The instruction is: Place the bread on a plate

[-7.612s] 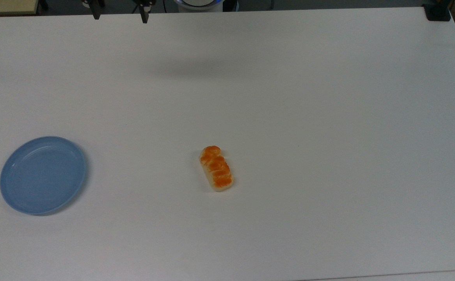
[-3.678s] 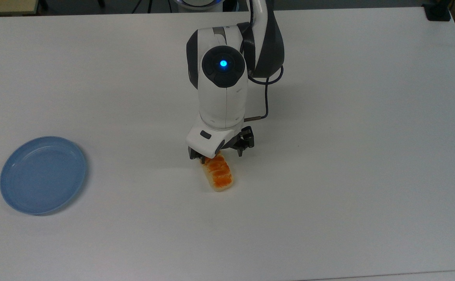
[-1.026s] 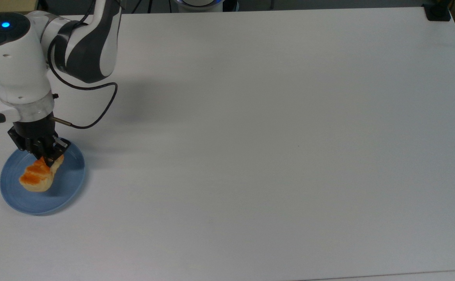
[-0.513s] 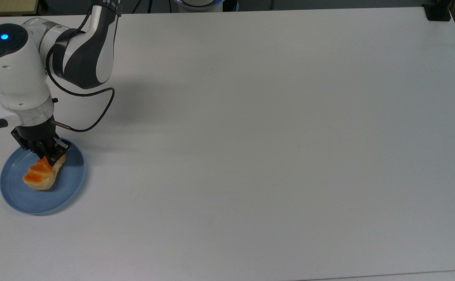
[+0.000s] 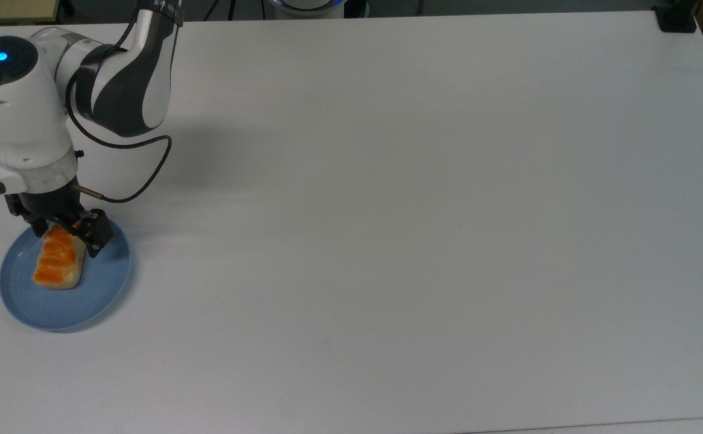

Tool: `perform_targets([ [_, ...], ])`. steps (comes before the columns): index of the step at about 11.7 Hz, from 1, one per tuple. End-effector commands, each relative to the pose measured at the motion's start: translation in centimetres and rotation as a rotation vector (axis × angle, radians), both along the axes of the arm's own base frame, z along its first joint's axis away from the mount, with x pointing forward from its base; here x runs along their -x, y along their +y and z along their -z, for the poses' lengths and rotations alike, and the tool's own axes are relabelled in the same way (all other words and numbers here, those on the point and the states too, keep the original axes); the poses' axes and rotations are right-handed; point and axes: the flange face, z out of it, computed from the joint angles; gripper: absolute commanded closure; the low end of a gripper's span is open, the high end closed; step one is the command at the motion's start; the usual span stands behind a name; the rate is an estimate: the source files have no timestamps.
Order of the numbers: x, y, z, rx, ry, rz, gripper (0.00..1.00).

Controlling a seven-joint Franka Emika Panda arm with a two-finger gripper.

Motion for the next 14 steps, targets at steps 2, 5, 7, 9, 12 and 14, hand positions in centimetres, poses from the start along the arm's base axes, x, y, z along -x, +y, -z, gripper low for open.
perform_targets([
  [2,2.2,0.4,-8.3,-0.046,0.012,0.086,0.0],
  [5,5.5,2.6,-16.8,-0.13,0.065,0.179,0.0],
  [7,8.9,5.1,-23.4,-0.241,0.08,0.229,0.0],
  [9,12.3,9.7,-29.6,-0.288,0.108,0.242,0.0],
  [12,15.8,15.3,-33.6,-0.272,0.119,0.184,0.0],
  [14,16.8,17.9,-34.2,-0.264,0.123,0.136,0.0],
])
